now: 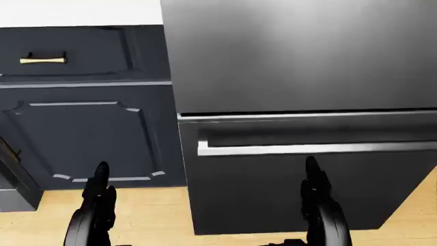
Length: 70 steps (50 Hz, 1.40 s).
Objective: Push down the lever of the toaster to turn it on.
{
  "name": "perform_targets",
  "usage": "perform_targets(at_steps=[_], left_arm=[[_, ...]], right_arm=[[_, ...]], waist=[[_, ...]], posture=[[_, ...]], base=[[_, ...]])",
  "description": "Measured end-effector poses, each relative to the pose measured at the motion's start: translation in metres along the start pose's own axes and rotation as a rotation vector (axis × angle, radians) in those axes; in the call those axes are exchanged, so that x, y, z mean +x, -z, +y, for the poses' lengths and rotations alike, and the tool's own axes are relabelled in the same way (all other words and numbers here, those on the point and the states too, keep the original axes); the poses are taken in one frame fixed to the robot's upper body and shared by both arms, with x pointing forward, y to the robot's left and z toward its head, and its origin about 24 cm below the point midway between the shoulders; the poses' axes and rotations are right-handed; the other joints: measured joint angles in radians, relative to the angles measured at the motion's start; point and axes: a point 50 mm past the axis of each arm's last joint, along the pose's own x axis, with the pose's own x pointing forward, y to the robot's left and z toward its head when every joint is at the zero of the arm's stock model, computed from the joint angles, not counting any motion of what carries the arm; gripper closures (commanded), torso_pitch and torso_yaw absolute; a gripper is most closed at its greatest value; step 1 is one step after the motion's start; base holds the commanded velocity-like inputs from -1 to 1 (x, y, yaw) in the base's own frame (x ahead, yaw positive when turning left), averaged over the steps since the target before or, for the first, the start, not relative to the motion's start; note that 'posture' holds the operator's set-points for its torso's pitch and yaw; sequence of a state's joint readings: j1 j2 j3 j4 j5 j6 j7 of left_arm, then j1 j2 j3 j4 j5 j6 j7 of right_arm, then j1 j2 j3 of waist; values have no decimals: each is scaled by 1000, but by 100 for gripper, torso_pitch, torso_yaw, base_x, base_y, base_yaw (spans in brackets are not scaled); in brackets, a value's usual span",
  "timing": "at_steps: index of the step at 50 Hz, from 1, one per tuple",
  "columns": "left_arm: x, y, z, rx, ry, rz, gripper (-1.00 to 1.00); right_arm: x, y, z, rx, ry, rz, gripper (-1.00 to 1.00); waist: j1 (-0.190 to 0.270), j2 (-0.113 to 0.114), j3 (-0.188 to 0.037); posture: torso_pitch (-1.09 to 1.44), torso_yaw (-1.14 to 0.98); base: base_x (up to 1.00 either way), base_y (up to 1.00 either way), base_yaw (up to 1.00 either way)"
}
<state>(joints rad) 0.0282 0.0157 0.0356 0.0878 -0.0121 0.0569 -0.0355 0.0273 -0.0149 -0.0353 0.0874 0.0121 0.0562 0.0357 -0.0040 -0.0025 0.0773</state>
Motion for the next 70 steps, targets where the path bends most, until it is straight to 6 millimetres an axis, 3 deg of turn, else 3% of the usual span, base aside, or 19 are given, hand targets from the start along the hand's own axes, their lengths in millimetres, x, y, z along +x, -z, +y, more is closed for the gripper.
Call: perform_targets(at_steps=[1, 3, 5, 7, 14, 22, 26, 31, 36, 44, 59, 70], left_arm=[[1, -4, 1, -4, 0, -18, -100], [6, -23, 1, -10, 3, -102, -100], [7, -26, 0, -12, 6, -130, -100], [5, -21, -1, -16, 9, -108, -100], [3, -15, -2, -16, 12, -69, -100], [4, -22, -1, -19, 7, -100, -100], [4, -23, -3, -21, 14, -91, -100], [10, -37, -1, -3, 3, -117, -100], [14, -60, 0, -7, -2, -139, -100], [24, -115, 7, -8, -16, -201, -100], [28, -192, 16, 11, -37, -234, -100], [17, -227, 15, 37, -36, -270, -100]], right_arm=[[1, -4, 0, -4, -3, -15, -100], [6, -21, 0, -13, -7, -91, -100], [7, -22, 2, -12, -13, -110, -100], [4, -16, 2, -14, -17, -83, -100], [5, -9, -1, -21, -8, -45, -100], [4, -25, 0, -26, -4, -88, -100], [3, -31, 2, -36, -6, -103, -100], [3, -39, 3, -43, -1, -100, -100], [3, -62, 1, -58, 6, -120, -100], [10, -110, 3, -92, 5, -177, -100], [17, -177, -1, -110, 67, -242, -100], [6, -225, -11, -119, 131, -302, -100]], waist=[[-1, -4, -9], [6, -4, -59], [7, -10, -42], [8, -9, -54], [8, -5, -58], [8, -4, -74], [10, -6, -74], [8, -6, -71], [10, -4, -66], [7, -3, -71], [8, 2, -56], [12, 2, -43]], posture=[[0, 0], [0, 0], [0, 0], [0, 0], [0, 0], [0, 0], [0, 0], [0, 0], [0, 0], [0, 0], [0, 0], [0, 0]], base=[[0, 0, 0], [0, 0, 0], [0, 0, 0], [0, 0, 0], [0, 0, 0], [0, 0, 0], [0, 0, 0], [0, 0, 0], [0, 0, 0], [0, 0, 0], [0, 0, 0], [0, 0, 0]])
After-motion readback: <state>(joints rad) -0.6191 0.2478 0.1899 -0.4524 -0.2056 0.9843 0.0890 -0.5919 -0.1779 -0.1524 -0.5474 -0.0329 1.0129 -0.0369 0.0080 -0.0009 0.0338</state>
